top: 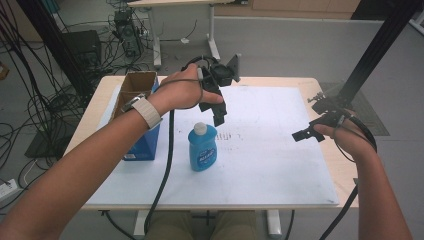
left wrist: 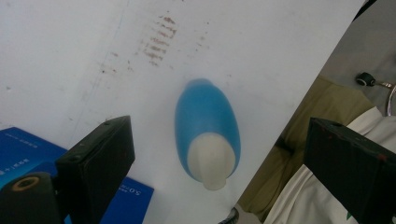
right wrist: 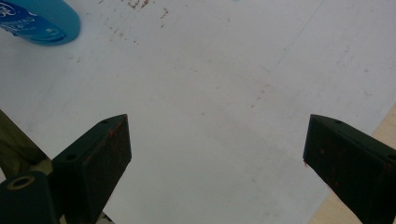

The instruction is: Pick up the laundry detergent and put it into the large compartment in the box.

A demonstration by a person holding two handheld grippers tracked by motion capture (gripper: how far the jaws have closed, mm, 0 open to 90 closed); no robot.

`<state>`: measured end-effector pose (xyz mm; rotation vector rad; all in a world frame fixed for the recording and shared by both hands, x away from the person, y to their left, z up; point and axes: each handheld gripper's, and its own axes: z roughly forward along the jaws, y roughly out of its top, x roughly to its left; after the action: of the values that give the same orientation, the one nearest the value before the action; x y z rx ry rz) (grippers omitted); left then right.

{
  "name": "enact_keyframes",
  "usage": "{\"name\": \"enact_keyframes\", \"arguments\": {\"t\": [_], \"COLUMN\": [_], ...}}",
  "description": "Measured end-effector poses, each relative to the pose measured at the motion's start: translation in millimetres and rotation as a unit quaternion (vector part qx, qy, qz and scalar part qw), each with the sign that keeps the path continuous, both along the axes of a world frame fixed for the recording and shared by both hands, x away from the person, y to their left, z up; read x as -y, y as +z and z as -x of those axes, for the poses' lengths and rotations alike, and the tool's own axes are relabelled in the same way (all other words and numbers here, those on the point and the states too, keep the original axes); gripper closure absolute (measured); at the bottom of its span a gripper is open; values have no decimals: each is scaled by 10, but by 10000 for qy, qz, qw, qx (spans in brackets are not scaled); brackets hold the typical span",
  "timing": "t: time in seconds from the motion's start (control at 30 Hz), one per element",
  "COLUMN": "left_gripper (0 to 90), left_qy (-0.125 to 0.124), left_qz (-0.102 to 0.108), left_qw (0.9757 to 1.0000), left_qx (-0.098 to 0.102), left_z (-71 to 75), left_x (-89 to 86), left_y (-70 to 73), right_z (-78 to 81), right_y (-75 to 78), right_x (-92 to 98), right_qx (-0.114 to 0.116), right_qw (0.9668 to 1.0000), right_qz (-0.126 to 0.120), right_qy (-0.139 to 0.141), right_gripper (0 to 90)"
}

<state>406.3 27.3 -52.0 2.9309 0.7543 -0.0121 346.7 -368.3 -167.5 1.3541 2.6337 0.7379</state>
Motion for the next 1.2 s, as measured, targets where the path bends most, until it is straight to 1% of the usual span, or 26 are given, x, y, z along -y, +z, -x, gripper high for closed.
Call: {"name": "enact_keyframes", "arguments": {"t": [0.13,0.3,0.43,0.63,0.8,0.93,1.03,1.2], "left_gripper": [93,94,94,94,94,94,94,94], "left_qy": [23,64,77,104,117,132,158,195], "left_qz": [0,-66,-95,-95,-96,-109,-156,-184], "left_qw": [10000,10000,9999,9999,9999,9999,9998,9996], "left_qx": [12,0,-1,10,-12,-24,7,-22], "left_z": [4,37,49,70,63,62,75,80], "left_x": [-23,-19,-12,-24,-27,-27,-18,-13], "left_y": [-20,-104,-141,-220,-285,-311,-340,-395], "right_z": [1,-4,-4,-1,4,7,7,2], "right_y": [-1,-1,-6,-15,-19,-23,-27,-34], "right_x": [-7,-18,-25,-27,-15,-3,0,-4], "right_qx": [-2,-16,-14,-27,-32,-33,-37,-38], "right_qw": [10000,10000,10000,10000,10000,10000,10000,10000], "right_qz": [-2,3,1,1,-2,-5,-8,-14], "right_qy": [2,14,26,32,19,16,12,29], "right_gripper": [74,74,73,74,73,74,74,74]}}
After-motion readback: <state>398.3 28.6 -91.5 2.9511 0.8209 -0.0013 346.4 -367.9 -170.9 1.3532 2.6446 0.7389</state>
